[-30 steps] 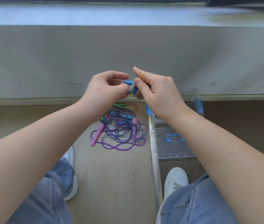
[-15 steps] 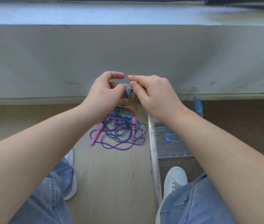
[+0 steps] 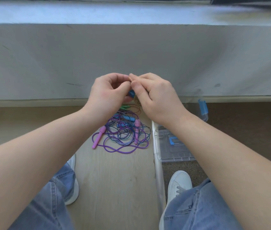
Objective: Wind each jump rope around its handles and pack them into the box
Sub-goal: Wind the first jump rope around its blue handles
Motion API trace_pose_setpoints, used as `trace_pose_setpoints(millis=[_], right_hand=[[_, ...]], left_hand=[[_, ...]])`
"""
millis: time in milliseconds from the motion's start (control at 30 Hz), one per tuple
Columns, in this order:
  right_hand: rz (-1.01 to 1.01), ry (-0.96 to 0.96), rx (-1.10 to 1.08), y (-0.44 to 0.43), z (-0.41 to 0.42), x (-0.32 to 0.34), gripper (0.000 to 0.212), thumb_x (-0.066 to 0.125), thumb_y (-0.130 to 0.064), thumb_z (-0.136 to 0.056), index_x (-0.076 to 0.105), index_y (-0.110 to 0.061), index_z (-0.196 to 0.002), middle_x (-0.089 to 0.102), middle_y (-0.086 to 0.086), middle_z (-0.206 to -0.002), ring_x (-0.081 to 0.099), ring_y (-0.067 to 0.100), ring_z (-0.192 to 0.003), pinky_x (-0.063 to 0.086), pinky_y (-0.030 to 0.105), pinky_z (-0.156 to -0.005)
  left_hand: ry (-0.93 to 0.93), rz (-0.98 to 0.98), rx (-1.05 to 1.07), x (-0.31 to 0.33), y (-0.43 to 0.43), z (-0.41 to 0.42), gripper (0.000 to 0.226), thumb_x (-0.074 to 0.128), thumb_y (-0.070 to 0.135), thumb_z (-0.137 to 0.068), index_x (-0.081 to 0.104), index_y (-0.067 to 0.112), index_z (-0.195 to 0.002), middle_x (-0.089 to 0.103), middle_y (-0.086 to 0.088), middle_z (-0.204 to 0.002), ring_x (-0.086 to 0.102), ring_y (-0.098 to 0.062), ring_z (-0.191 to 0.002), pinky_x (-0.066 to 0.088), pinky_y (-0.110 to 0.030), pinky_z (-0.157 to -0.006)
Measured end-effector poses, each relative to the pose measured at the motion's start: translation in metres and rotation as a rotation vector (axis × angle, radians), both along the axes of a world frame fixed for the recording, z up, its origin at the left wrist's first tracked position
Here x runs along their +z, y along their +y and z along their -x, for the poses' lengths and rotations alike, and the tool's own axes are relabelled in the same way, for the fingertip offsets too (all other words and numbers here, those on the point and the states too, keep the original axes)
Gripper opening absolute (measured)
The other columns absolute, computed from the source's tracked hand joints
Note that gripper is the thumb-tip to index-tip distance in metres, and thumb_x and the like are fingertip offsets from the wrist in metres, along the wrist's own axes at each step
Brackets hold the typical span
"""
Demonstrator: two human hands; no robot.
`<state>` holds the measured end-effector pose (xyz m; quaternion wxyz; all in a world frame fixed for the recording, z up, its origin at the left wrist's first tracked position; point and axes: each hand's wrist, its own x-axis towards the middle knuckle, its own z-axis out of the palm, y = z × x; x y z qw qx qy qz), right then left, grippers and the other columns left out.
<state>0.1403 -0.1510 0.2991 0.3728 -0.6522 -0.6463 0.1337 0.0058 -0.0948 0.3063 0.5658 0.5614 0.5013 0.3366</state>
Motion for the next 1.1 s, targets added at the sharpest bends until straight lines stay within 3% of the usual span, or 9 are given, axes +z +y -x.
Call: trace_pose_setpoints(millis=[167,267,467,667,933,1100], right_hand=[[-0.002,0.190,-0.057,0.001,-0.003,0.006,0.020,0.066,-0.024,-0.094,0.080,-0.025,-0.108,0.075,-0.009,-0.105,0.066,0.000,-0.104,0.049,0.019,-0.094],[0.036,0.274,-0.103,0.001,-0.005,0.010,0.014,0.072,-0.024,-0.088,0.082,-0.028,-0.097,0.076,-0.015,-0.093,0.068,-0.001,-0.097,0.053,0.024,-0.090],[0.029,0.078,-0.114,-0.002,-0.007,0.010,0.015,0.067,-0.032,-0.086,0.080,-0.027,-0.091,0.072,-0.013,-0.076,0.064,0.006,-0.071,0.054,0.033,-0.074],[0.007,-0.172,-0.059,-0.002,-0.005,0.005,0.018,0.061,-0.030,-0.089,0.075,-0.019,-0.089,0.069,0.002,-0.079,0.066,0.026,-0.078,0.053,0.041,-0.071],[0.092,-0.137,-0.032,0.003,-0.011,0.008,0.026,0.057,-0.032,-0.082,0.080,-0.019,-0.083,0.073,0.004,-0.082,0.066,0.028,-0.080,0.054,0.042,-0.073],[0.152,-0.022,-0.099,0.002,-0.009,0.008,0.013,0.073,-0.038,-0.081,0.079,-0.027,-0.082,0.072,-0.008,-0.082,0.068,0.014,-0.083,0.054,0.037,-0.079]], left_hand=[[-0.134,0.096,0.038,0.006,0.003,0.002,0.012,0.066,0.005,-0.091,0.072,0.014,-0.096,0.074,-0.003,-0.089,0.073,-0.011,-0.080,0.057,-0.022,-0.071],[-0.248,0.230,0.032,0.007,0.003,0.004,0.017,0.069,0.004,-0.089,0.068,0.012,-0.104,0.073,-0.005,-0.097,0.073,-0.013,-0.085,0.057,-0.023,-0.075],[-0.309,0.298,0.013,0.008,0.000,0.001,0.025,0.064,-0.008,-0.088,0.067,0.010,-0.105,0.074,-0.004,-0.091,0.072,-0.012,-0.086,0.057,-0.023,-0.079],[-0.312,0.304,0.031,0.005,-0.003,0.001,0.021,0.064,-0.004,-0.090,0.066,0.011,-0.104,0.073,-0.010,-0.098,0.072,-0.016,-0.088,0.057,-0.026,-0.080],[-0.223,0.231,-0.052,0.005,-0.001,0.001,0.018,0.067,-0.001,-0.089,0.069,0.013,-0.100,0.072,-0.003,-0.088,0.072,-0.012,-0.081,0.058,-0.025,-0.078],[-0.146,0.165,-0.059,0.004,0.001,0.001,0.024,0.064,-0.007,-0.089,0.069,0.016,-0.094,0.070,-0.007,-0.090,0.070,-0.019,-0.084,0.060,-0.028,-0.078]])
